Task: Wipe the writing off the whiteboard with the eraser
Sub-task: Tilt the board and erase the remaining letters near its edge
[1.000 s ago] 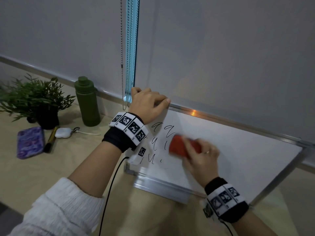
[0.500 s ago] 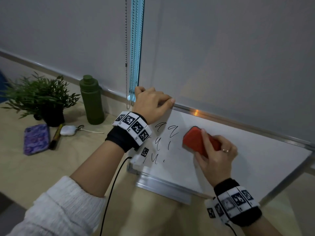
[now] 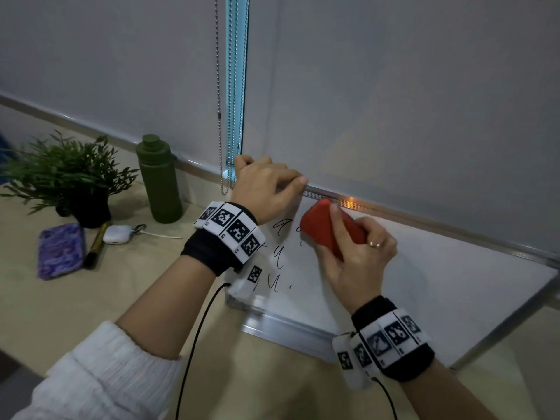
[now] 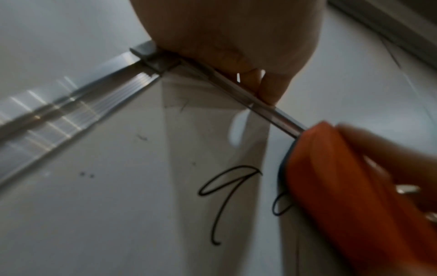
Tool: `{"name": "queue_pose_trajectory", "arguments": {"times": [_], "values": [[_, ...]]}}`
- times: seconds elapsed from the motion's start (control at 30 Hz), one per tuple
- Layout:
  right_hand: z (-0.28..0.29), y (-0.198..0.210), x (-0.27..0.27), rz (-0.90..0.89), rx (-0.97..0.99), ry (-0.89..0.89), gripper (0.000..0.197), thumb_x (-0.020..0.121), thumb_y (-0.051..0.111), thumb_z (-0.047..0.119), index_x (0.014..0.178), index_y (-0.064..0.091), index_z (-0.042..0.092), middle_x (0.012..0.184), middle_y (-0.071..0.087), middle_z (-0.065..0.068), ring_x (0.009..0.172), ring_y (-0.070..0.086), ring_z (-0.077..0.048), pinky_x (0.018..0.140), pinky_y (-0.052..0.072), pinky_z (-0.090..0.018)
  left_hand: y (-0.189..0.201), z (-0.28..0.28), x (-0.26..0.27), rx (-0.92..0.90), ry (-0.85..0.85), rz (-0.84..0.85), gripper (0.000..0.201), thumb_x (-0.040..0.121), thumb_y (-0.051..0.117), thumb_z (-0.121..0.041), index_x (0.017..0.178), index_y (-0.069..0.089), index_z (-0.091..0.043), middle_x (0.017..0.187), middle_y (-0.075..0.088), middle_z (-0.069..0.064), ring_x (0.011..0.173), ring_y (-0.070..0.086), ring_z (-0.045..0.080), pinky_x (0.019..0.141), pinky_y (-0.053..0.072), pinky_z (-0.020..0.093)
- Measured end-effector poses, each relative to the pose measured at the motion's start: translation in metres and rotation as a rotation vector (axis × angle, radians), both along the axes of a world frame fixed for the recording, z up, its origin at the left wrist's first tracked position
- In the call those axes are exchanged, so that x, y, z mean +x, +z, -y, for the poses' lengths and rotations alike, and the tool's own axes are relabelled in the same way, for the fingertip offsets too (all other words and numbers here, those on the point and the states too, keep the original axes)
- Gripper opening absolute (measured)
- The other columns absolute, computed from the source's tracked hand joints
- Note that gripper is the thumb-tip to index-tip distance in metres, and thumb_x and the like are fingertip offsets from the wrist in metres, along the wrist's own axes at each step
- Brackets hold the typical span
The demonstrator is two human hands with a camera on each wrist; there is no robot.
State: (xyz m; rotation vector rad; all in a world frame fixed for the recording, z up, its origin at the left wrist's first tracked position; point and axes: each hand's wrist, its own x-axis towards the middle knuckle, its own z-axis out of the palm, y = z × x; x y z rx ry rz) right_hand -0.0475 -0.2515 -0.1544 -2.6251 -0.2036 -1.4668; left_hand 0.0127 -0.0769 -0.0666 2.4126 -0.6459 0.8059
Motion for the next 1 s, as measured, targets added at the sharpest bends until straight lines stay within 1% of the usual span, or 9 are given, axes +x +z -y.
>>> {"name": "queue_pose_trajectory", "arguments": {"times": [0.1, 0.2, 0.4, 0.47, 0.63, 0.77, 0.87, 0.93, 1.0], "values": [[0.001, -0.054, -0.015, -0.170, -0.335, 0.102, 0.095, 0.050, 0.080, 0.027, 0.134, 0.034, 0.034, 0.103, 0.039, -0.008, 0.084, 0.038, -0.025, 0.075, 0.028, -0.035, 0.001, 0.001, 0.004, -0.005, -0.002, -0.009, 0.050, 0.080, 0.023, -0.052, 0.079, 0.066, -0.028, 0.062, 0.052, -0.013, 0.069, 0.042, 0.014, 0.063, 0.006, 0.029], [0.011, -0.078, -0.028, -0.260, -0.550, 0.170, 0.094, 0.040, 0.082, 0.025, 0.125, 0.043, 0.034, 0.102, 0.040, -0.007, 0.082, 0.038, -0.025, 0.076, 0.030, -0.036, 0.001, 0.000, 0.005, -0.001, -0.010, -0.018, 0.044, 0.084, 0.028, -0.050, 0.080, 0.066, -0.028, 0.062, 0.052, -0.013, 0.069, 0.043, 0.015, 0.063, 0.006, 0.029], [-0.005, 0.007, 0.005, -0.086, -0.081, -0.024, 0.071, 0.071, 0.067, 0.039, 0.135, 0.036, 0.035, 0.103, 0.057, -0.016, 0.090, 0.054, -0.036, 0.080, 0.027, -0.036, 0.003, 0.001, 0.003, 0.024, -0.018, -0.046, 0.039, 0.084, 0.032, -0.046, 0.086, 0.066, -0.027, 0.067, 0.050, -0.014, 0.073, 0.042, 0.014, 0.063, 0.005, 0.029], [-0.009, -0.003, 0.005, -0.104, -0.107, -0.005, 0.075, 0.068, 0.071, 0.039, 0.135, 0.036, 0.033, 0.102, 0.051, -0.014, 0.087, 0.051, -0.033, 0.077, 0.027, -0.035, 0.004, 0.001, 0.005, 0.027, -0.013, -0.051, 0.040, 0.084, 0.031, -0.046, 0.086, 0.066, -0.028, 0.067, 0.051, -0.014, 0.073, 0.041, 0.014, 0.063, 0.005, 0.029], [-0.005, -0.065, -0.013, -0.173, -0.513, 0.131, 0.083, 0.050, 0.079, 0.036, 0.125, 0.043, 0.033, 0.096, 0.038, -0.004, 0.075, 0.035, -0.022, 0.073, 0.028, -0.035, 0.014, -0.003, 0.008, 0.053, -0.046, -0.215, 0.038, 0.089, 0.032, -0.046, 0.089, 0.065, -0.026, 0.074, 0.066, -0.002, 0.080, 0.052, 0.020, 0.079, 0.016, 0.033], [-0.011, -0.026, 0.000, 0.018, -0.276, 0.035, 0.067, 0.060, 0.062, 0.043, 0.122, 0.045, 0.026, 0.098, 0.038, -0.004, 0.081, 0.036, -0.022, 0.075, 0.025, -0.033, 0.030, -0.012, 0.006, 0.077, -0.072, -0.312, 0.035, 0.091, 0.038, -0.040, 0.094, 0.066, -0.019, 0.071, 0.063, 0.009, 0.082, 0.058, 0.031, 0.073, 0.033, 0.030], [-0.020, 0.009, 0.014, 0.092, -0.083, -0.046, 0.062, 0.069, 0.049, 0.044, 0.127, 0.043, 0.024, 0.107, 0.037, -0.008, 0.092, 0.036, -0.024, 0.080, 0.025, -0.035, 0.031, -0.014, 0.005, 0.077, -0.059, -0.356, 0.032, 0.087, 0.041, -0.045, 0.091, 0.066, -0.025, 0.062, 0.058, 0.000, 0.081, 0.057, 0.025, 0.079, 0.037, 0.031], [-0.028, 0.008, 0.018, 0.071, -0.096, -0.058, 0.061, 0.070, 0.049, 0.040, 0.129, 0.042, 0.027, 0.110, 0.037, -0.008, 0.096, 0.036, -0.025, 0.081, 0.025, -0.036, 0.027, -0.012, 0.007, 0.035, -0.011, -0.386, 0.030, 0.085, 0.043, -0.049, 0.093, 0.066, -0.032, 0.071, 0.065, -0.002, 0.089, 0.054, 0.021, 0.091, 0.038, 0.038], [-0.033, -0.014, 0.015, 0.066, -0.213, -0.013, 0.056, 0.074, 0.057, 0.042, 0.127, 0.044, 0.031, 0.107, 0.039, -0.005, 0.092, 0.038, -0.024, 0.077, 0.027, -0.035, 0.025, -0.010, 0.008, -0.054, -0.022, -0.389, 0.027, 0.085, 0.047, -0.044, 0.093, 0.067, -0.029, 0.077, 0.063, 0.005, 0.096, 0.053, 0.025, 0.086, 0.041, 0.031]]}}
